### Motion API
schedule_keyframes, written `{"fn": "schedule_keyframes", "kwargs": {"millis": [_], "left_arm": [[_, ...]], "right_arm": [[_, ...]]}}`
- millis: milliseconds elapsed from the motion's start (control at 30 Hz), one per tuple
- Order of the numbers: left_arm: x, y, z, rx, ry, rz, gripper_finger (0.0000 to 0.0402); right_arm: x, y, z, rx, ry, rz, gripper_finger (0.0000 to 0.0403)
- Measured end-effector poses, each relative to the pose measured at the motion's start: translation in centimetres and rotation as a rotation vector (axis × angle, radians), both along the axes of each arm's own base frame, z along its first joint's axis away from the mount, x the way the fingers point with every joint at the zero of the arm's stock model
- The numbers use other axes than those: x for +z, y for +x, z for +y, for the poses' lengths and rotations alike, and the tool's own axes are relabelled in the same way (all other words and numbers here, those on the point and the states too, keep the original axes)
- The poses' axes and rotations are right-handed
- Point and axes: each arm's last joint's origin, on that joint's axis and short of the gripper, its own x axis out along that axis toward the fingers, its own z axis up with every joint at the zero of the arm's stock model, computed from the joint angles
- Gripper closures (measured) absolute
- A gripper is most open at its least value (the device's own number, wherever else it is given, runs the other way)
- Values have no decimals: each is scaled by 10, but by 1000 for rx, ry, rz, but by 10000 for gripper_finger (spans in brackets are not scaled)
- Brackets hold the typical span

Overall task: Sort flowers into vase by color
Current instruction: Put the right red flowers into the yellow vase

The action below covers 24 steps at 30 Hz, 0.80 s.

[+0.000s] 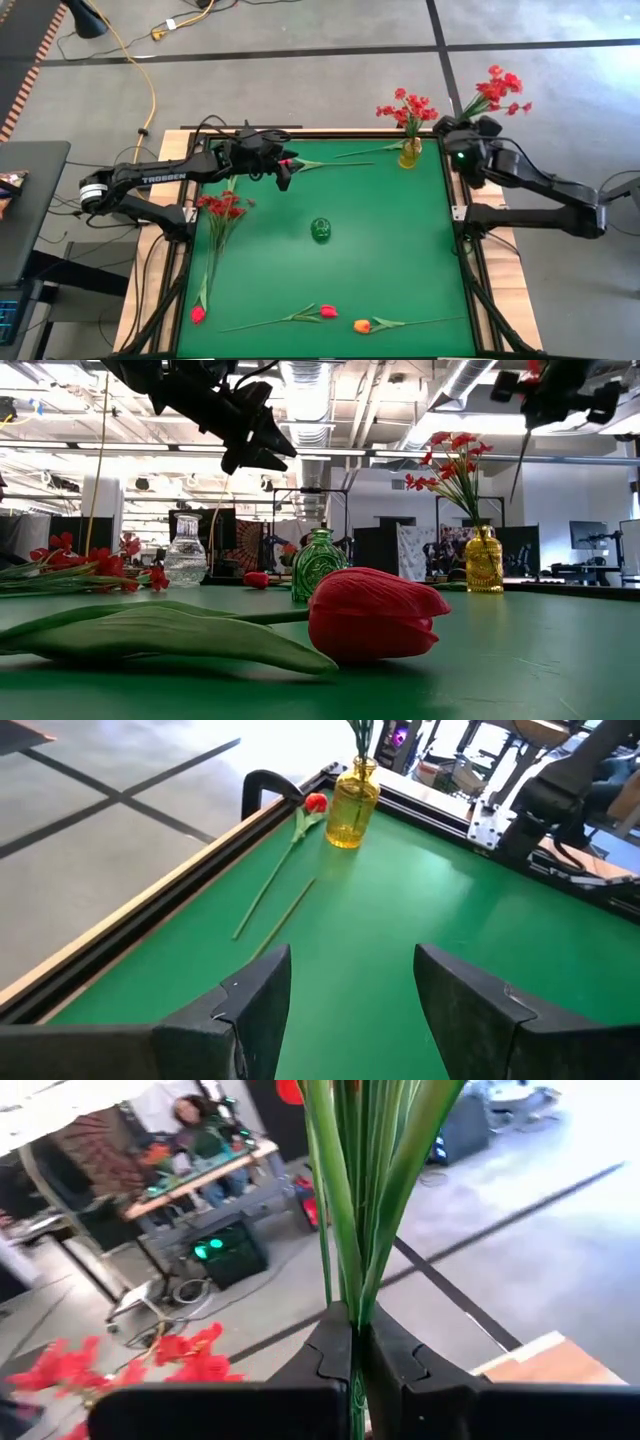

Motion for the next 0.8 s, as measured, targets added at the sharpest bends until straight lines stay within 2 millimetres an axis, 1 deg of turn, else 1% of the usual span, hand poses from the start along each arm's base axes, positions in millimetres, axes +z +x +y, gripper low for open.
{"fn": "schedule_keyframes", "kwargs": {"millis": [100, 167, 367, 433, 633, 700, 800], "left_arm": [[0, 0, 0, 1, -1, 0, 201], [0, 0, 0, 3, -1, 0, 201], [0, 0, 1, 5, 0, 1, 201], [0, 0, 1, -1, -10, -3, 201], [0, 0, 0, -22, -21, -6, 201], [-1, 0, 0, -22, -22, -3, 201], [-1, 0, 0, -22, -22, -2, 201]], "right_arm": [[-5, 7, -10, -22, 25, 7, 369], [-6, 13, -17, -12, 40, -22, 369], [0, 20, -32, 30, 35, 31, 369], [1, 20, -36, 58, 49, 44, 369], [-1, 12, -49, 60, 72, 45, 369], [-4, 12, -53, 105, 51, 15, 369], [-15, 10, -60, 162, 31, -27, 370]]}}
